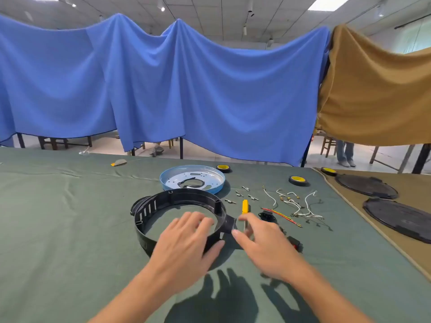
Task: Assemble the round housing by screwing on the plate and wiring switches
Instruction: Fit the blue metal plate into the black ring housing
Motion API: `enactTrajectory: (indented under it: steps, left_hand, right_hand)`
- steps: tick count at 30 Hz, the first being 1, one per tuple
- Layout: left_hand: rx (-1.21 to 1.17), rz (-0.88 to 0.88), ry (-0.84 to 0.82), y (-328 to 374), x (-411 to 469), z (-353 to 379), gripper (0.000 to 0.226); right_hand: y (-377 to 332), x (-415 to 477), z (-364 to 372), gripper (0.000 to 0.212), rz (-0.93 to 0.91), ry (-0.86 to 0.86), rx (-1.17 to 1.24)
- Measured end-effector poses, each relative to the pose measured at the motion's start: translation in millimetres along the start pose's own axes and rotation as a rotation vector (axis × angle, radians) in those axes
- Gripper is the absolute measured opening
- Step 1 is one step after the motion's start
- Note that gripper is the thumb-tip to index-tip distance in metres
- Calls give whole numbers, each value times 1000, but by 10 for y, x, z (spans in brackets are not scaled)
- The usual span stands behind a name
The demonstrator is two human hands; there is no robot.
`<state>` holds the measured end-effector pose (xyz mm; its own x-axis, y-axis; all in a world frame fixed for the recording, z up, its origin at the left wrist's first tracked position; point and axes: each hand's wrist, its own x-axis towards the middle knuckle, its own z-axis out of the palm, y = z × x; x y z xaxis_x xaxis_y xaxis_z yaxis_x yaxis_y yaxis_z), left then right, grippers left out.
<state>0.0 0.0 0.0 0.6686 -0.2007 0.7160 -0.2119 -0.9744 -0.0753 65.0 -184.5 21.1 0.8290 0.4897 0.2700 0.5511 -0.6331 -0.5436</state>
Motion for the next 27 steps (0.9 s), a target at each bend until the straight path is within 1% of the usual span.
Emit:
enactTrajectory:
  steps: [1,2,3,4,6,7,8,10,15,16,19,20,22,24,27]
  left_hand:
    - [30,14,-27,1,69,72,42]
    - [67,14,-47,-1,119,113,42]
    - [88,42,-46,-36,148,207,40]
    - [100,45,-102,-60,178,266,38]
    - [154,92,-121,-162,173,395,32]
    - [180,107,-118,-217,161,436,28]
    - [206,113,-125,-258,157,446,26]
    - [255,125,-94,-334,152,518,30]
    - [359,128,-41,-553,110,688,35]
    - [352,122,-30,-592,108,712,35]
    - [352,142,-18,-702,124,766,35]
    - [349,166,-9,-742,133,770,34]
    - [348,210,-2,-825,159,767,31]
    - [336,212,-2,-882,171,763,30]
    - [320,189,-13,-910,170,771,29]
  right_hand:
    - [12,160,67,41,91,-6,0]
    - [15,280,110,44,190,-6,19]
    - [43,420,179,42,271,-14,59]
    - [30,511,220,37,346,-30,109]
    - [97,670,315,28,398,-38,215]
    - [140,730,340,26,394,-38,243]
    - [148,779,343,24,386,-36,261]
    - [177,910,367,20,374,-56,276]
    - [192,1254,391,12,302,-183,248]
    - [206,1354,403,12,275,-165,182]
    - [272,1693,465,16,144,9,-132]
    - [293,1800,486,20,101,20,-202]
    - [333,2014,535,29,16,-60,-315]
    - [362,2213,584,34,-53,-144,-429]
    - [384,2450,678,33,-128,-168,-526]
